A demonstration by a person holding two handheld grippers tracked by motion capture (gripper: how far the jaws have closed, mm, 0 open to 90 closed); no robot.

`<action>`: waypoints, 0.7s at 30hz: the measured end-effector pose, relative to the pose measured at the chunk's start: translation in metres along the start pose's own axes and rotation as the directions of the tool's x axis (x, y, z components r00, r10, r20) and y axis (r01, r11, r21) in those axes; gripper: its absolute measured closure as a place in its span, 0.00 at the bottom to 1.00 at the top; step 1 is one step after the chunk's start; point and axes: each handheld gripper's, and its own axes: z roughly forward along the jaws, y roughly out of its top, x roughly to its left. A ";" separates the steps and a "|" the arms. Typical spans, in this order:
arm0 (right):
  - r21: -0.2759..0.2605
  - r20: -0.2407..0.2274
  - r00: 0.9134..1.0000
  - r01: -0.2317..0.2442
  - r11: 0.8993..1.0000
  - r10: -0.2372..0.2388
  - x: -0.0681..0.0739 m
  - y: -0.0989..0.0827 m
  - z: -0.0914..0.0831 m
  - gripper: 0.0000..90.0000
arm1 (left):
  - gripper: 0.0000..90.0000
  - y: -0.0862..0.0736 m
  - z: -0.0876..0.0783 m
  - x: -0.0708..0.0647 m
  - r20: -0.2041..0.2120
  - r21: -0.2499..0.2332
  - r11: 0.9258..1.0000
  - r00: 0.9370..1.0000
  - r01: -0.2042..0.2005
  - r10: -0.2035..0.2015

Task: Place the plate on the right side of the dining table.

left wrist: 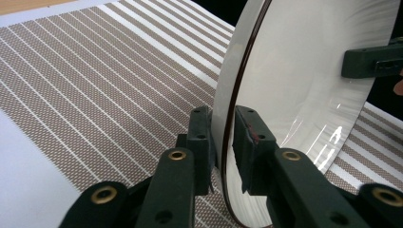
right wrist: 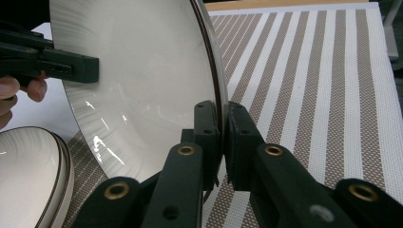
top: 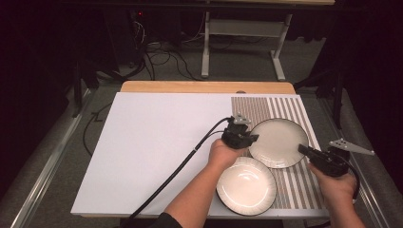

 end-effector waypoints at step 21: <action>0.023 0.021 1.000 -0.015 1.000 0.014 0.001 0.007 0.009 0.96 | 0.44 -0.036 -0.110 0.022 -0.127 -0.187 0.980 0.991 -0.063 0.039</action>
